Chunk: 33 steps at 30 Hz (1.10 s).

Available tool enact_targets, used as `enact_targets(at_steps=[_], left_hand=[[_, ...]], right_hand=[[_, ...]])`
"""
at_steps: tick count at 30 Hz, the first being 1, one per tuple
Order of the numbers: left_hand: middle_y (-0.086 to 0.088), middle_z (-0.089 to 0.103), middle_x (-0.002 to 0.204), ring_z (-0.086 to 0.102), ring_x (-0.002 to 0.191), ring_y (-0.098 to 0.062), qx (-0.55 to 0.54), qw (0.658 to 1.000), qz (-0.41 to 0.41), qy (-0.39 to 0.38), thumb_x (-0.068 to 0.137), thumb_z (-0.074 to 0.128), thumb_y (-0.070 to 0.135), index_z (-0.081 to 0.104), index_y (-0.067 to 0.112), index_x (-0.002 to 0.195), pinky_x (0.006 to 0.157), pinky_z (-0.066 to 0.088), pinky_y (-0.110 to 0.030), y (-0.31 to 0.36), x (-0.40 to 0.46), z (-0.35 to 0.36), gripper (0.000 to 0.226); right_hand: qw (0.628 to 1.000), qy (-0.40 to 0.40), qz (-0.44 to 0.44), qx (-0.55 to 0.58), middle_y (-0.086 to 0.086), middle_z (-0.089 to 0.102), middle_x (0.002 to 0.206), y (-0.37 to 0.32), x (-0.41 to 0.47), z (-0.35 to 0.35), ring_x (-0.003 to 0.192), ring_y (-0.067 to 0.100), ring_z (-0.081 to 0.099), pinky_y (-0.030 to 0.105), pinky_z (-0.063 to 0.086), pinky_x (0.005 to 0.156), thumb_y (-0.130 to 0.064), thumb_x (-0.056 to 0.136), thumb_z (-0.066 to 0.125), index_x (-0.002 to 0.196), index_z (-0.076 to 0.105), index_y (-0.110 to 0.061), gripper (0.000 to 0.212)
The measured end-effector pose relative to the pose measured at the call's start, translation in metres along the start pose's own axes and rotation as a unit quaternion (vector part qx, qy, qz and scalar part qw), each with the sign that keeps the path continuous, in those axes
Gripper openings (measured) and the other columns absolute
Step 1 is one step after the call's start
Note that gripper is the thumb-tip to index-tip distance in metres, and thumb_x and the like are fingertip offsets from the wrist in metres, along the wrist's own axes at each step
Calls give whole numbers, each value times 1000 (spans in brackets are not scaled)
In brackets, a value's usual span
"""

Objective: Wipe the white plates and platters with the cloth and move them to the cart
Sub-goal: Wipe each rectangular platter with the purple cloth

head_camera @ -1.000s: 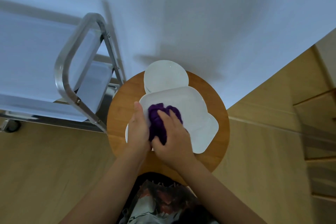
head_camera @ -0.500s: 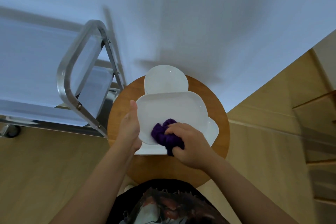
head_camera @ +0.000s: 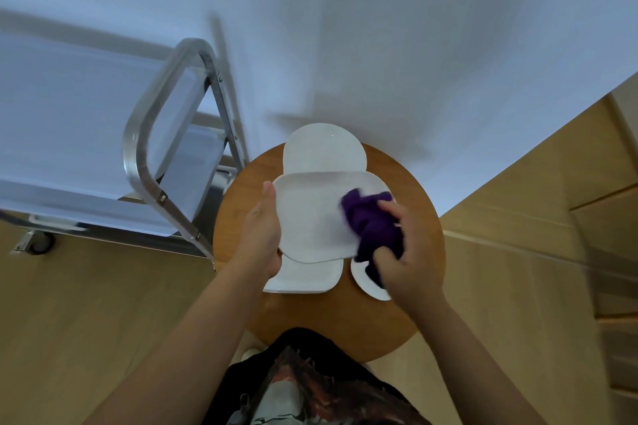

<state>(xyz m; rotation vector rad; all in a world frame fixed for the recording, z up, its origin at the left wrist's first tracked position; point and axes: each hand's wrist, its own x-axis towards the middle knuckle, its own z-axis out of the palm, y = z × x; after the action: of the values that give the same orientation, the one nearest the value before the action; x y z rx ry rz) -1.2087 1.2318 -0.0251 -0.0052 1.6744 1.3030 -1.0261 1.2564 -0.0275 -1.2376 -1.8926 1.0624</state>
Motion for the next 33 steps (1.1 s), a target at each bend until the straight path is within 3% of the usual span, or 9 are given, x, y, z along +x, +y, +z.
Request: enact_targets(at_steps=[3,6,9,13,17,21,23,27,33], left_hand=[[2,64,82,60,76,-19,-4,1000,7,-16,93,37,59,53,30,82,47,51,-25,0,-5,5,35],[0,63,80,60,74,-19,-3,1000,-6,-25,94,37,57,53,28,82,46,46,-25,1,-10,5,36],[-3,67,88,64,79,-22,-28,998,-13,-50,95,36,54,59,21,97,53,52,-29,2,-14,2,40],[-4,72,100,71,88,-21,-55,988,25,-141,92,32,62,63,20,104,71,58,-36,14,-26,3,53],[1,49,136,49,115,-17,141,975,172,-16,88,50,55,46,24,131,83,43,-23,-2,-21,-1,53],[-11,52,136,52,121,-31,-127,970,-91,-186,68,71,41,40,14,139,103,42,-46,-29,-12,-15,82],[-15,63,124,62,109,-31,-222,929,-133,-264,70,70,27,52,11,129,90,52,-46,-34,-13,-14,64],[-16,70,108,70,91,-30,-249,930,-86,-255,68,65,5,60,8,115,68,59,-42,-26,-10,-18,47],[-14,70,105,67,95,-31,-77,972,14,-224,66,67,-3,61,10,112,71,58,-41,6,-6,-38,48]], right_hand=[[977,-188,-62,-83,-37,29,133,-11,-10,17,118,-8,38,12,44,92,-32,72,69,133,22,-52,79],[953,-208,-91,-202,-13,37,145,-12,2,15,129,8,36,27,38,102,-31,75,75,142,20,-38,87],[957,-151,-142,-204,7,58,128,-13,7,14,115,23,55,27,47,91,-12,72,78,135,46,-13,71],[1000,3,5,20,-26,59,97,-28,11,7,88,-10,59,2,45,62,-7,68,80,107,53,-39,58],[933,71,156,316,-7,69,92,-31,26,-3,83,11,67,24,55,62,1,66,77,104,61,-27,50],[833,38,203,513,5,70,91,-29,25,-3,80,21,69,31,55,61,-8,65,71,115,58,-11,52],[820,10,224,527,6,71,92,-24,21,-1,81,20,70,32,56,62,-11,65,73,112,60,-14,50],[847,-17,293,443,9,72,98,-15,12,-3,88,25,69,36,56,64,-22,60,79,114,60,-15,57],[905,204,235,290,-9,67,94,2,5,-26,98,26,63,30,51,66,-13,80,69,99,59,-35,31]])
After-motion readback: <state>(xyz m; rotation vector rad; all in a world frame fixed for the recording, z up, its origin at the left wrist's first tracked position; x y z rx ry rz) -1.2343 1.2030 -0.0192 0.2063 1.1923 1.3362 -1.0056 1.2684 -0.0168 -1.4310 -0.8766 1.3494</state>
